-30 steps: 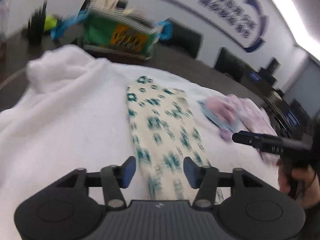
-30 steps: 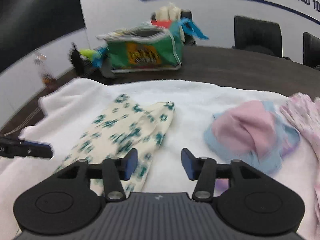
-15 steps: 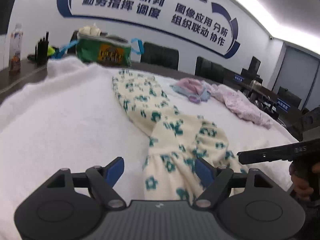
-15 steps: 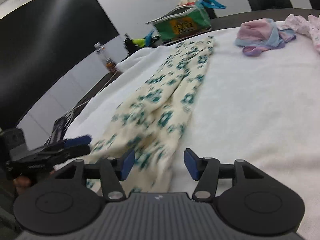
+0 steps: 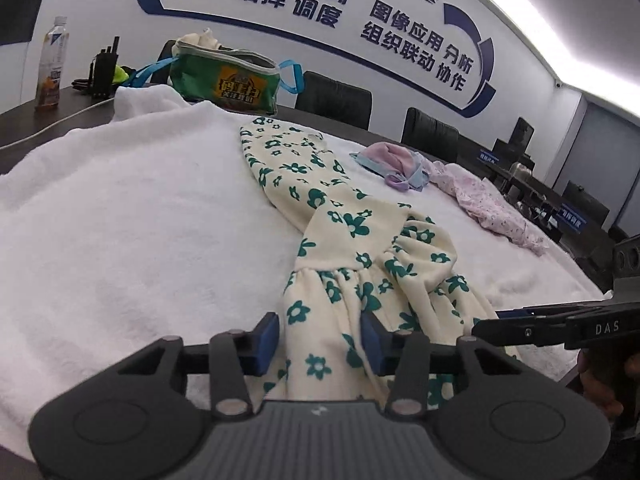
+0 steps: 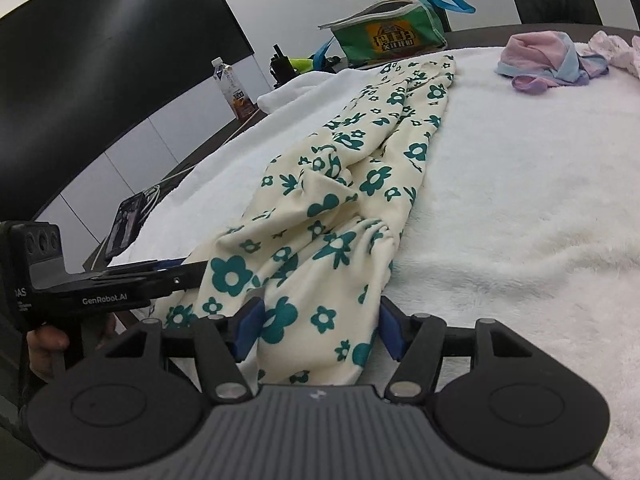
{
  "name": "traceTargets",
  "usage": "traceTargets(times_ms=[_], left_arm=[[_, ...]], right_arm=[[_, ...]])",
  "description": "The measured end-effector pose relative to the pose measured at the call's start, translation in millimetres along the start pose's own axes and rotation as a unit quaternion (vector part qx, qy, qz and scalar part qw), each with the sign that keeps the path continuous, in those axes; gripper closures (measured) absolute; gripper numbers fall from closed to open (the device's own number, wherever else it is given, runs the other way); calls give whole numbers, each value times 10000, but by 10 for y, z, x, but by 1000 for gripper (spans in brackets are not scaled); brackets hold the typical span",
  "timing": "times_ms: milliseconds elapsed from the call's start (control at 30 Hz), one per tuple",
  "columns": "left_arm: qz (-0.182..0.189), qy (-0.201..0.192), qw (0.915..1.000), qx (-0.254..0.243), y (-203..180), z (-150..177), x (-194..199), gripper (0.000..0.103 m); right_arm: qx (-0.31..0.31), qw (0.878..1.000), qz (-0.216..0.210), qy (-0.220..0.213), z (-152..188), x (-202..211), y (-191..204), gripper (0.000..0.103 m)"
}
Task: Fold clothes
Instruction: 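Grasp the garment hem with the left gripper while the right gripper grasps it too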
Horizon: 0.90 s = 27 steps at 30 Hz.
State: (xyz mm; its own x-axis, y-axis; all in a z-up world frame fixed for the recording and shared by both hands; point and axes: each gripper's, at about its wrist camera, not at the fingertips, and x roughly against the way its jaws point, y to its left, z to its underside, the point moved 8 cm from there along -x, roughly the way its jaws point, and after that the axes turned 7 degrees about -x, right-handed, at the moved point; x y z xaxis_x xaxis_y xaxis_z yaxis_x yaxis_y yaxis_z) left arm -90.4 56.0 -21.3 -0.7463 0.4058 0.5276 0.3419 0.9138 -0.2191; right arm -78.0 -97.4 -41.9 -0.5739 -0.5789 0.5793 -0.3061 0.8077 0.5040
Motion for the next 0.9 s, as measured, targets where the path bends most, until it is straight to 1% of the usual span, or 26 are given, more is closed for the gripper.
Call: traceTargets(times_ms=[33, 67, 133, 167, 200, 267, 300, 333, 367, 400, 433, 467, 533, 567, 600, 667, 700, 733, 767, 800, 833, 867, 900], left_arm=[[9, 6, 10000, 9, 4, 1, -2, 56], [19, 13, 10000, 18, 8, 2, -3, 50], [17, 22, 10000, -23, -4, -1, -10, 52], [13, 27, 10000, -66, -17, -5, -16, 54], [41, 45, 9999, -92, -35, -10, -27, 66], [107, 117, 9999, -14, -50, -3, -63, 78], [138, 144, 9998, 22, -57, 0, -79, 87], [147, 113, 9998, 43, -61, -5, -76, 93], [145, 89, 9998, 96, -64, -12, -55, 97], [149, 63, 9997, 155, -65, -19, -25, 98], [190, 28, 9995, 251, -58, -34, 71, 98], [231, -6, 9991, 346, -51, -49, 168, 98], [313, -75, 9980, 537, -37, -80, 362, 99], [344, -96, 9974, 622, -27, -90, 453, 99], [307, -12, 9976, 620, 3, -54, 492, 98], [287, 328, 9977, 529, 46, 96, 466, 96], [286, 477, 9973, 487, 66, 167, 457, 90], [350, 480, 9971, 476, 77, 209, 472, 87], [415, 471, 9969, 465, 88, 245, 491, 83], [479, 369, 9971, 456, 102, 230, 542, 78], [510, 203, 9976, 423, 115, 182, 602, 76], [483, 6, 9982, 355, 125, 121, 655, 67], [424, -125, 9987, 240, 121, 72, 661, 57]], right_arm=[[-17, 10000, 2, -19, -5, 10, 12, 42], [0, 10000, -1, -53, -11, 29, 26, 42], [60, 9999, 11, -154, -15, 91, 43, 42], [25, 9998, 32, -204, -25, 121, 21, 42], [-11, 9997, 54, -253, -36, 150, 0, 42], [-85, 9994, 98, -329, -51, 194, -49, 42], [-130, 9993, 120, -319, -48, 184, -84, 42], [-172, 9994, 138, -285, -40, 161, -113, 43], [-190, 9995, 128, -214, -24, 114, -125, 54], [-157, 9997, 91, -168, -12, 63, -113, 67], [-82, 9998, 72, -180, -16, 38, -78, 88], [6, 9997, 71, -224, -35, 44, -28, 95], [155, 9994, 26, -314, -79, 78, 79, 99], [200, 9992, -67, -337, -110, 139, 143, 99], [283, 9990, -140, -321, -129, 201, 201, 99], [369, 9992, -150, -89, -92, 215, 237, 98], [395, 9991, -127, 70, -58, 199, 236, 97], [439, 9988, -74, 223, -17, 175, 230, 94], [510, 9980, 24, 364, 32, 138, 215, 90], [541, 9976, 68, 417, 51, 130, 200, 87], [512, 9981, 30, 336, 26, 162, 186, 79], [457, 9988, -2, 196, -23, 209, 169, 72], [381, 9993, -34, -27, -103, 274, 153, 72]])
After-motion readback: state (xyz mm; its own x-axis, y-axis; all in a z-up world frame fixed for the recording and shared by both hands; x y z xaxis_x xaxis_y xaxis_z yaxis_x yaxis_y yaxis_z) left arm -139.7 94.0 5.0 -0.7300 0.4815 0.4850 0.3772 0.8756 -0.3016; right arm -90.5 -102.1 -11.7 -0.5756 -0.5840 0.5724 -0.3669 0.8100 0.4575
